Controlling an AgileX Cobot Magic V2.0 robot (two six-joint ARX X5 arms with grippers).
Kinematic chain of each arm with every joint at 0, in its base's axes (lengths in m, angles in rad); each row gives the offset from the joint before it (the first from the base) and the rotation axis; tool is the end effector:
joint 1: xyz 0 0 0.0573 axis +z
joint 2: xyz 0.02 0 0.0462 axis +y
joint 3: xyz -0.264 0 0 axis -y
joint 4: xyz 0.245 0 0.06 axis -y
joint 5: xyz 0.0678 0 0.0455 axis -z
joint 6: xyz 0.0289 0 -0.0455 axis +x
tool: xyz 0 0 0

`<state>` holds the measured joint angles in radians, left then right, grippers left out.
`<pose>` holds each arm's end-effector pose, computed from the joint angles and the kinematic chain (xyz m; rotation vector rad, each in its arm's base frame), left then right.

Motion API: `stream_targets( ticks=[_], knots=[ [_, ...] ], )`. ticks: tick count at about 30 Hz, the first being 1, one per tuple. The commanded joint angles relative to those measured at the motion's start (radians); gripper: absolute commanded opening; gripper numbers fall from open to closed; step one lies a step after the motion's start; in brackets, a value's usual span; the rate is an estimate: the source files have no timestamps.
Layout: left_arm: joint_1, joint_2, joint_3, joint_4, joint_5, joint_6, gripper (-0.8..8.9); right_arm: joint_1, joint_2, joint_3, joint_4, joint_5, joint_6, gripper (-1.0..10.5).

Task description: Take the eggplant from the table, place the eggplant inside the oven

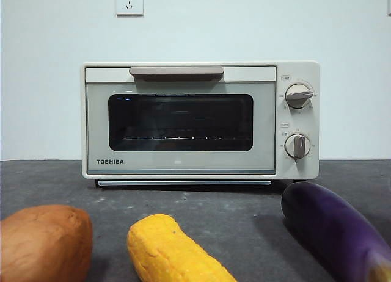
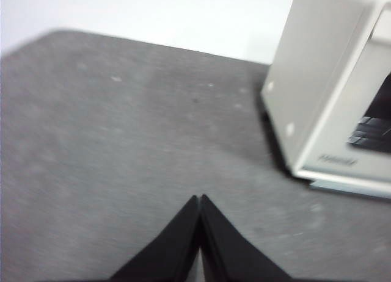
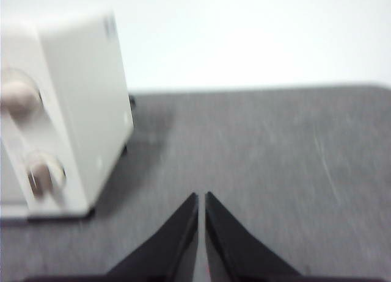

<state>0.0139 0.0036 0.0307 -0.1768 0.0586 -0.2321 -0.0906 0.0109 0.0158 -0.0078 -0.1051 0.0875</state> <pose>0.0949 -0.0004 0.1567 -0.2371 0.1541 -0.0271 0.0971 -0.0058 0.1673 0.0878 0.0035 0.0144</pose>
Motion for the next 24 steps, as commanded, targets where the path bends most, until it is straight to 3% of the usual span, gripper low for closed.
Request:
stream_targets(
  ticks=[1, 4, 6, 11, 16, 24],
  knots=[
    [0.001, 0.0, -0.026, 0.03, 0.018, -0.211, 0.07, 0.002, -0.001, 0.0, 0.053, -0.005, 0.085, 0.0],
    [0.001, 0.0, -0.022, 0.042, 0.021, -0.257, 0.07, 0.002, -0.001, 0.0, 0.105, -0.005, 0.178, 0.0],
    [0.001, 0.0, -0.016, 0.035, 0.04, -0.26, 0.07, 0.002, -0.001, 0.01, 0.111, -0.027, 0.278, 0.0],
    [0.001, 0.011, 0.032, -0.026, 0.084, -0.269, 0.07, 0.002, 0.0, 0.06, 0.043, -0.042, 0.367, 0.0],
    [0.001, 0.082, 0.129, -0.072, 0.119, -0.27, 0.07, 0.002, 0.035, 0.196, -0.168, -0.053, 0.371, 0.0],
    [0.001, 0.334, 0.311, -0.07, 0.239, -0.226, 0.07, 0.002, 0.169, 0.399, -0.29, -0.09, 0.296, 0.0]
  ],
)
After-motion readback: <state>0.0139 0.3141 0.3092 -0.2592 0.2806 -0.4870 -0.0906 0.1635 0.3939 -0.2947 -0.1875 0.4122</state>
